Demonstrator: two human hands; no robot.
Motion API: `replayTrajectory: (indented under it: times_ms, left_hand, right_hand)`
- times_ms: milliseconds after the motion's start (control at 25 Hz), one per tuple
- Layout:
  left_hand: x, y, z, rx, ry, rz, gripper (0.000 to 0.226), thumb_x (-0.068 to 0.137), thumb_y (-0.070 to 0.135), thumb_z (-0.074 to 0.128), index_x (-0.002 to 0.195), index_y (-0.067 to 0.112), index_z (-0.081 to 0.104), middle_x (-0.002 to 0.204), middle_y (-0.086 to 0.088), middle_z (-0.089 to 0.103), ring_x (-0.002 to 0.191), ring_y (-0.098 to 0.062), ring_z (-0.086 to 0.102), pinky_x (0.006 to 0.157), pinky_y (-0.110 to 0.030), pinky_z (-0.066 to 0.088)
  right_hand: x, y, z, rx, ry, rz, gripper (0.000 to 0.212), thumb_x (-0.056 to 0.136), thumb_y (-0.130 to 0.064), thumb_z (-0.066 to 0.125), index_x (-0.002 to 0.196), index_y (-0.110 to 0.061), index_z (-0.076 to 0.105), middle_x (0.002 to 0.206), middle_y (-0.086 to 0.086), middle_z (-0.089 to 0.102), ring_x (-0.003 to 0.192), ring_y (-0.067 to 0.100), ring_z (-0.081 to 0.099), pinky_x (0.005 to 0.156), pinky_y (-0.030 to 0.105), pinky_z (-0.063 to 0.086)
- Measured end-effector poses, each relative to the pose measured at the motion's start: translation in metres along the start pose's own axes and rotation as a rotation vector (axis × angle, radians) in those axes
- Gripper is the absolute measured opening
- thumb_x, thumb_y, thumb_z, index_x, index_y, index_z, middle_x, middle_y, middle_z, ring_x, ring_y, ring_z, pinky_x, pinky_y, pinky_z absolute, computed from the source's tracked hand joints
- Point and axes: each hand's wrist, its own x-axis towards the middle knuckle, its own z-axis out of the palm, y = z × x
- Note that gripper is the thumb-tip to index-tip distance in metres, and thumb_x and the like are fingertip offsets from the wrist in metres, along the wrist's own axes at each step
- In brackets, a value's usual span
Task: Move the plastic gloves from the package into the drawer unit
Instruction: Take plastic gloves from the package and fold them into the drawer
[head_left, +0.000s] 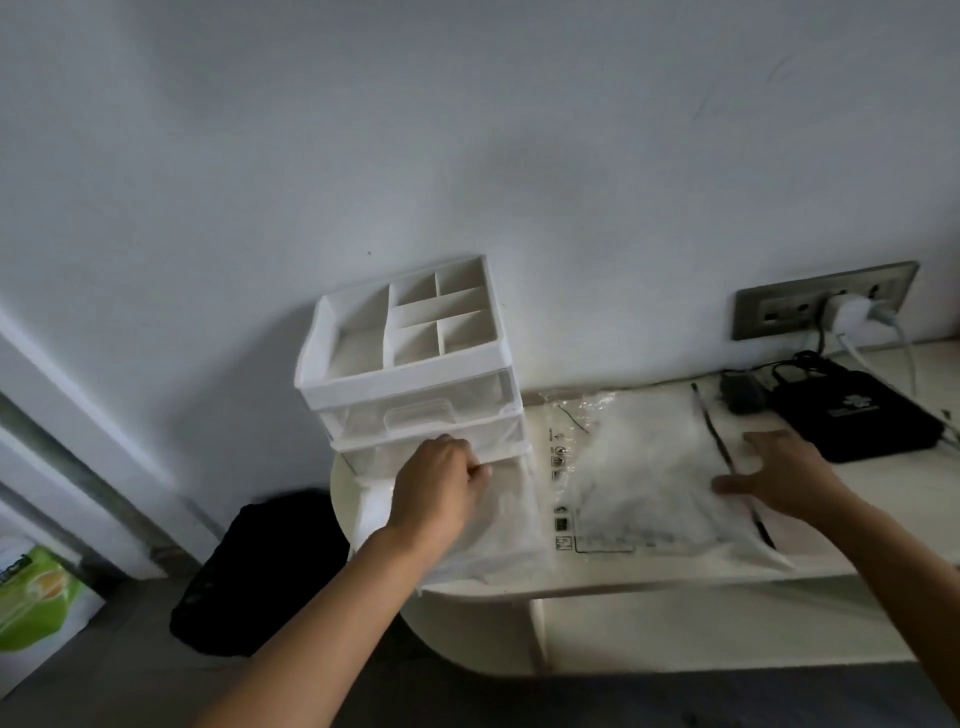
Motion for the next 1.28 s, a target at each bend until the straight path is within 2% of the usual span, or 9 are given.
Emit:
replayTrajectory:
  times_ms: [120,280,440,560,760,960,1080,1200,1280]
  left_hand:
    - [-0.003,0.041,0.012,-0.269,0.005,0.148,0.021,0.095,0.029,0.054,0.104,0.014,0.065,0.109,0.001,0.065,0.102,-0.013,0.058,0.091,-0.025,0.043]
    - [0.005,0.102,0.05,-0.377,-0.269,0.2,0.048,0.096,0.032,0.051,0.14,0.015,0.044,0.146,-0.003,0.044,0.135,-0.016,0.039,0.109,-0.021,0.026]
    - [0.004,0.126,0.099,-0.204,-0.581,0.104,0.073,0.095,0.058,0.03,0.153,0.018,0.009,0.161,-0.005,-0.001,0.148,-0.024,-0.001,0.117,-0.046,-0.001]
    - [-0.006,0.125,0.119,-0.138,-0.53,0.087,0.107,0.063,0.077,-0.004,0.154,0.019,0.0,0.161,-0.004,-0.01,0.147,-0.025,-0.011,0.115,-0.05,-0.01]
    - [-0.002,0.131,0.107,-0.469,-0.496,-0.045,0.102,0.076,0.08,0.032,0.153,0.02,0.006,0.161,0.001,0.007,0.148,-0.018,0.005,0.119,-0.045,-0.003]
    - [0.01,0.132,0.083,-1.015,-0.378,-0.087,0.15,0.034,0.103,0.038,0.148,0.007,0.024,0.154,-0.011,0.028,0.141,-0.024,0.029,0.112,-0.033,0.024]
    - [0.004,0.134,0.077,-1.274,-0.524,-0.155,0.119,0.031,0.096,0.057,0.115,0.012,0.053,0.117,-0.012,0.058,0.112,-0.026,0.053,0.095,-0.035,0.04]
    - [-0.001,0.136,0.079,-1.519,-0.692,-0.265,0.137,0.021,0.086,0.07,0.134,0.014,0.043,0.131,-0.004,0.052,0.124,-0.016,0.048,0.11,-0.036,0.028]
    - [-0.004,0.134,0.079,-1.603,-0.722,-0.249,0.119,0.02,0.078,0.078,0.119,0.015,0.055,0.119,0.002,0.063,0.115,-0.013,0.057,0.111,-0.04,0.027]
  right_hand:
    - [-0.001,0.005,0.006,0.122,0.079,-0.068,0.061,0.074,-0.028,0.079,0.127,-0.007,0.056,0.116,0.014,0.059,0.101,0.026,0.056,0.085,0.029,0.042]
    - [-0.005,0.008,0.004,0.301,0.163,-0.094,0.008,0.082,-0.007,0.068,0.088,-0.003,0.073,0.086,0.011,0.07,0.071,0.018,0.056,0.069,0.023,0.04]
    - [-0.009,0.014,-0.009,0.407,0.235,-0.059,0.01,0.086,-0.009,0.066,0.083,-0.003,0.073,0.06,-0.004,0.059,0.057,0.006,0.057,0.051,0.017,0.037]
    - [-0.013,0.016,-0.022,0.505,0.235,-0.077,0.012,0.087,-0.012,0.065,0.075,-0.013,0.069,0.064,-0.002,0.061,0.064,0.01,0.057,0.057,0.021,0.041]
    - [-0.036,-0.006,-0.057,1.115,-0.123,-0.272,0.027,0.098,-0.006,0.04,0.087,0.012,0.056,0.089,0.017,0.071,0.09,0.032,0.067,0.079,0.034,0.053]
    - [-0.071,-0.026,-0.09,1.326,-0.388,-0.437,0.033,0.097,-0.017,0.037,0.105,0.013,0.048,0.089,0.027,0.069,0.086,0.033,0.069,0.073,0.029,0.059]
    - [-0.086,-0.039,-0.102,1.222,-0.369,-0.498,0.036,0.1,-0.021,0.033,0.112,0.011,0.044,0.087,0.02,0.071,0.079,0.031,0.07,0.062,0.029,0.057]
    - [-0.096,-0.045,-0.109,1.191,-0.318,-0.502,0.034,0.101,-0.024,0.031,0.112,0.005,0.045,0.09,0.018,0.071,0.076,0.03,0.07,0.056,0.027,0.055]
    - [-0.098,-0.044,-0.108,1.234,-0.258,-0.464,0.031,0.1,-0.024,0.036,0.106,0.003,0.049,0.086,0.015,0.072,0.073,0.027,0.07,0.056,0.026,0.056]
